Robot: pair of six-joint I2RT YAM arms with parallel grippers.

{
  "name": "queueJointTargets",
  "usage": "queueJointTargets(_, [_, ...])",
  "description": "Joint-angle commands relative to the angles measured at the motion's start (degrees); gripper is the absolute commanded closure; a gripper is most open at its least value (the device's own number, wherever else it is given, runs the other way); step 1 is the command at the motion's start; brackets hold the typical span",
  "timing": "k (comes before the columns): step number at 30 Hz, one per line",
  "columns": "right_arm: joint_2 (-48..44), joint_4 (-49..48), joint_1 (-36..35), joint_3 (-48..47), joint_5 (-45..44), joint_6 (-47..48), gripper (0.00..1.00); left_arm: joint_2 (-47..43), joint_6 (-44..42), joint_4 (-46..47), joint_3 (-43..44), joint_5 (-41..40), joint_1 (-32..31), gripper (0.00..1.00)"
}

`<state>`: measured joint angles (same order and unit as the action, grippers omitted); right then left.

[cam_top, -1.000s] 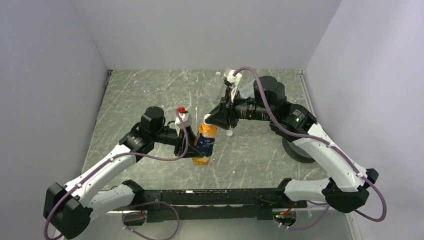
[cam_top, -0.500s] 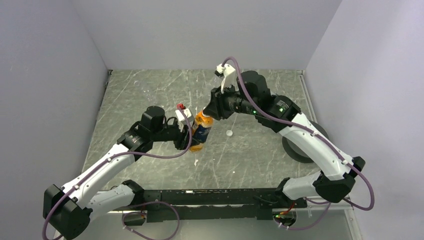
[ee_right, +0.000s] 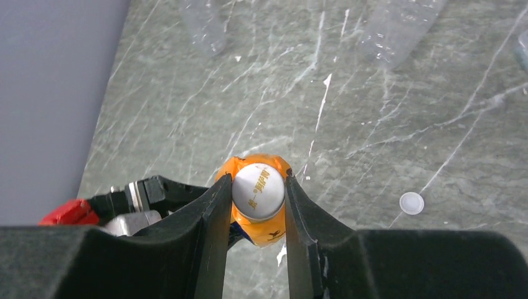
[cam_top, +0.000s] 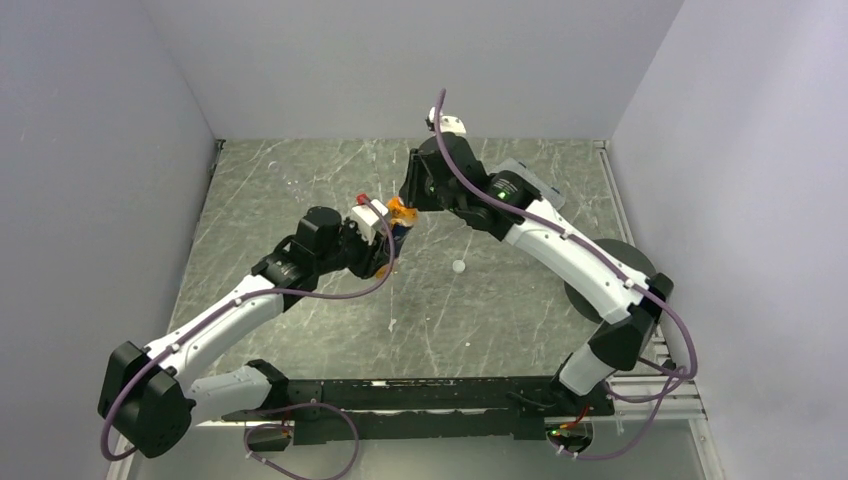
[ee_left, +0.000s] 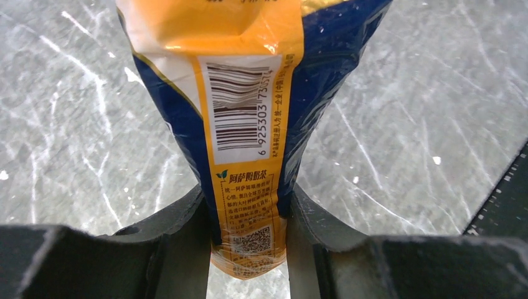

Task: Screw on the bottle caps
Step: Screw the bottle cap onto the plastic bottle.

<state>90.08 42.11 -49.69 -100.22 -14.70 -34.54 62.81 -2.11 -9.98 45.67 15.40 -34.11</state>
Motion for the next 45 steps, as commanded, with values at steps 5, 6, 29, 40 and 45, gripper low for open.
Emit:
queueJointTargets(5, [5.4,7.7,-1.8,-2.2,-2.8,-7.9,0.94,0.4,-0.1,23.1,3.9,-10.2,-2.7,1.00])
queueJointTargets(6, [5.5,7.5,-1.8,-2.4,-2.7,-8.0,0.93,0.7,-0.2,23.3,3.7,-10.6,-2.9,1.00])
queueJointTargets(29, [-12.1,4.8,0.9,-1.0,2.0,3.0,0.08,-6.3,1.8,12.8,-4.9,4.2,-3.3,1.00])
queueJointTargets(40, [-22.9,2.3,1.0,7.7,26.8,22.6,0.06,-6.5,1.3,5.6,-1.2,38.2,0.0,1.00])
queueJointTargets(45, [-24.6,2.3,1.0,7.3,34.0,25.5,0.13,-5.9,1.2,4.4,-0.1,47.7,0.3,1.00])
